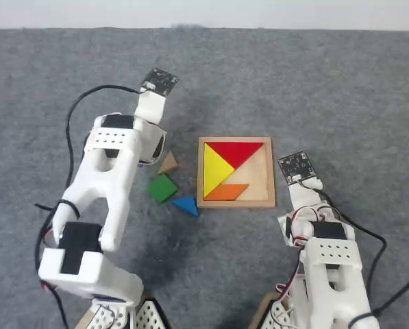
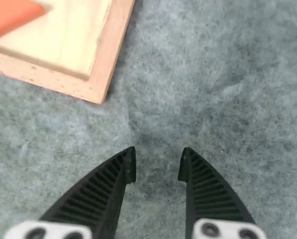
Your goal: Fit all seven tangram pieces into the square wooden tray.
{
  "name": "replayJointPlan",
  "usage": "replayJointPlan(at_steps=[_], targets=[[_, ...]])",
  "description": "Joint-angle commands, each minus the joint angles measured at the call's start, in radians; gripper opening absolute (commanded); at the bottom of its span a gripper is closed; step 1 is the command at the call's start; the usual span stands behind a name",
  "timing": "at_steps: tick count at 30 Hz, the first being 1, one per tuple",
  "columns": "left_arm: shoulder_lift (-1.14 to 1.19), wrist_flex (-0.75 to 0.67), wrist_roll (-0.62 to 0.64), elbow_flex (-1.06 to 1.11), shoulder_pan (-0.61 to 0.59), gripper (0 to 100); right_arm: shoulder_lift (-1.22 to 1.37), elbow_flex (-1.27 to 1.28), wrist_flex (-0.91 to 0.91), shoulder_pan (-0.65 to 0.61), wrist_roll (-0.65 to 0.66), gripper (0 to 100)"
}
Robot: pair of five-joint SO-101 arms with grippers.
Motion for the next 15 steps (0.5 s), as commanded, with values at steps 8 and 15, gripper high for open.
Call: replayJointPlan(at_steps=[8, 15], targets=[[0.000, -0.005, -0.011, -0.045, 0.014, 1, -0.025, -0.005, -0.025, -0.005, 0.020, 15.8], [0.000, 0.017, 0.025, -0.050, -0.025, 14, -0.025, -0.005, -0.025, -0.005, 0.020, 15.8]])
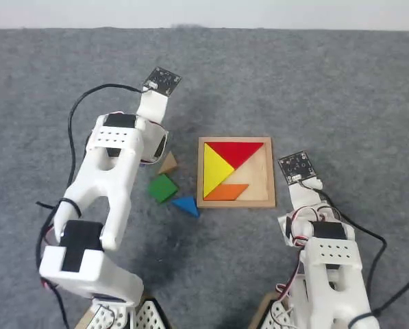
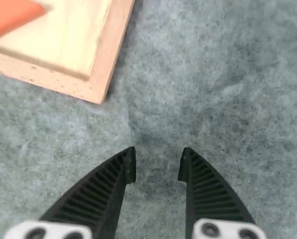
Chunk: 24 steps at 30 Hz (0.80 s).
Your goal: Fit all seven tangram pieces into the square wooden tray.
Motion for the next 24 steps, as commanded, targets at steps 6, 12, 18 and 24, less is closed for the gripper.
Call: replayJointPlan(at_steps=[6, 12, 18, 24], targets=[[-0.023, 0.098, -0.006, -0.101, -0.126, 18, -0.025, -0.005, -0.025, -0.005, 0.020, 15.8], [-0.097, 0.242, -0.064, -0.070, -0.057, 18, -0.025, -0.005, -0.025, -0.005, 0.020, 15.8], [-0.110, 0.008, -0.046, 0.105, 0.055, 18, -0.025, -0.005, -0.025, -0.005, 0.020, 15.8], [0.063, -0.117, -0.011, 0.079, 0.060, 18, -0.025, -0.005, -0.025, -0.005, 0.020, 15.8]])
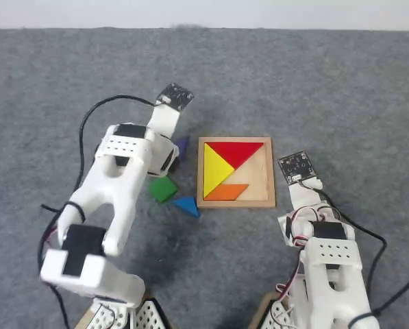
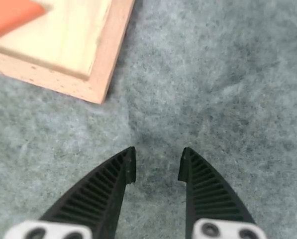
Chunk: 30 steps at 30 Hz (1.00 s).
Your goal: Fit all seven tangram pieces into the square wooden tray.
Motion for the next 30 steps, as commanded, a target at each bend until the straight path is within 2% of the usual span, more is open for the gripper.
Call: replayJointPlan(at_steps=[1, 8, 14, 19, 26, 30], targets=[[0.114, -0.068, 0.017, -0.067, 0.002, 18, -0.025, -0.005, -0.025, -0.005, 0.020, 15.8], [0.281, 0.089, 0.015, -0.266, 0.000, 17, -0.025, -0.005, -0.025, -0.005, 0.020, 15.8], [0.310, 0.124, 0.015, -0.306, 0.000, 6, -0.025, -0.005, -0.027, -0.005, 0.020, 15.8], [0.265, 0.129, 0.015, -0.302, -0.003, 1, -0.025, -0.005, -0.027, -0.005, 0.020, 15.8], [0.071, 0.250, 0.023, -0.305, -0.003, 2, -0.025, -0.005, -0.027, -0.005, 0.020, 15.8], [0.041, 0.213, 0.089, -0.303, 0.000, 14, -0.025, -0.005, -0.027, -0.005, 0.020, 15.8]])
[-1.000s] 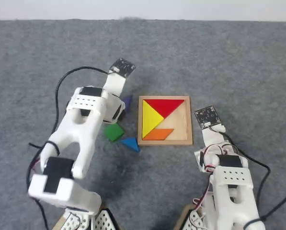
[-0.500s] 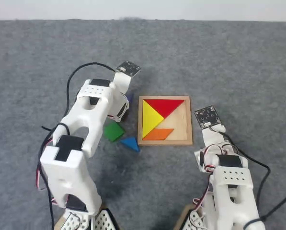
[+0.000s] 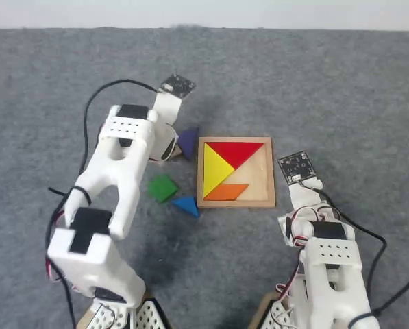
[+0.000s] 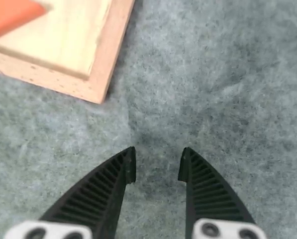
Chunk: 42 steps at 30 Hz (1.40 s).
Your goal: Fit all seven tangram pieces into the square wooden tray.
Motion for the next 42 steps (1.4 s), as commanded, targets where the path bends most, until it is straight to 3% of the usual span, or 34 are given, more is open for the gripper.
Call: replayJointPlan(at_steps=[1, 9, 16, 42], targets=[[-0.072, -0.048, 0.098, -0.035, 0.002, 16, -0.025, -0.005, -0.027, -0.005, 0.020, 15.8], [0.163, -0.206, 0.109, -0.079, 0.000, 18, -0.025, -0.005, -0.027, -0.005, 0.020, 15.8], [0.265, -0.184, 0.115, -0.186, -0.002, 18, -0.025, -0.005, -0.027, -0.005, 0.020, 15.8], [0.278, -0.184, 0.517, -0.239, 0.009, 22, -0.025, -0.005, -0.027, -0.005, 0.021, 15.8]])
